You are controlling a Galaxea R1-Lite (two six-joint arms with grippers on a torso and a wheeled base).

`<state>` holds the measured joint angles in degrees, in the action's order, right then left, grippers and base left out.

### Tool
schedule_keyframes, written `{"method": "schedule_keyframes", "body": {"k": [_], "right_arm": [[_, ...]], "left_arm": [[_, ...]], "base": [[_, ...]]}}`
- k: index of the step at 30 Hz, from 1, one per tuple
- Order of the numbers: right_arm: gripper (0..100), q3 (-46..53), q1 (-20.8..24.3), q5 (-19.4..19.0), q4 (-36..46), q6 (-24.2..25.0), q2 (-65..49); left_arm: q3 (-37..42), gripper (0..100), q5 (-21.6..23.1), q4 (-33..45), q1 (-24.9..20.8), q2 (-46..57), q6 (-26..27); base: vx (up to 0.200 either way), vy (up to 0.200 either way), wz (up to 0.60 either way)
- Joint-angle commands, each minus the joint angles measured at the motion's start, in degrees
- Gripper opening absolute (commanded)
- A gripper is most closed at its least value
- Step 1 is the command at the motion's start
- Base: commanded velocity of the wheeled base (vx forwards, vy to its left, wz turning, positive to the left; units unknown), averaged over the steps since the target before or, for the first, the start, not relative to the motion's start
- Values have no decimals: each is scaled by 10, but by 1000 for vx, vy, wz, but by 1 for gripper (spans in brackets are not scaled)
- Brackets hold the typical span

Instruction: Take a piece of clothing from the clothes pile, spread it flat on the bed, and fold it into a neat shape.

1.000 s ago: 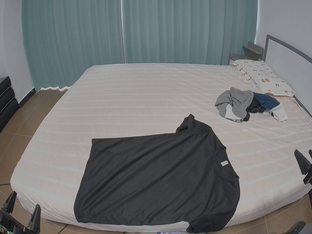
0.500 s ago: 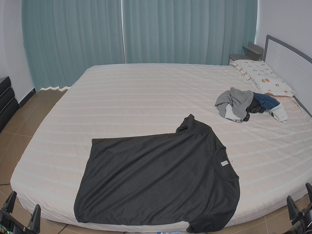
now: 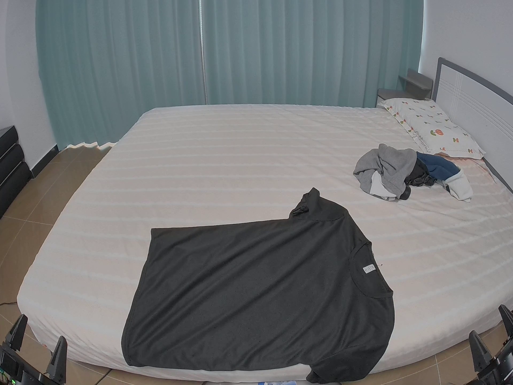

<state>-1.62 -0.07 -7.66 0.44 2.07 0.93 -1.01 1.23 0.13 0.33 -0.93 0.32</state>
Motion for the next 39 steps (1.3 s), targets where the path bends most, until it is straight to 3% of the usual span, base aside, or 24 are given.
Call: {"method": "schedule_keyframes", "body": {"k": [1, 39], "right_arm": [[100, 0, 0, 1, 0, 10, -8], [100, 0, 0, 1, 0, 14, -8]], "left_arm": [[9, 100, 0, 0, 0, 9, -1], [9, 100, -1, -2, 0, 8, -15]], "base": [[0, 0, 0], [0, 0, 0]]}}
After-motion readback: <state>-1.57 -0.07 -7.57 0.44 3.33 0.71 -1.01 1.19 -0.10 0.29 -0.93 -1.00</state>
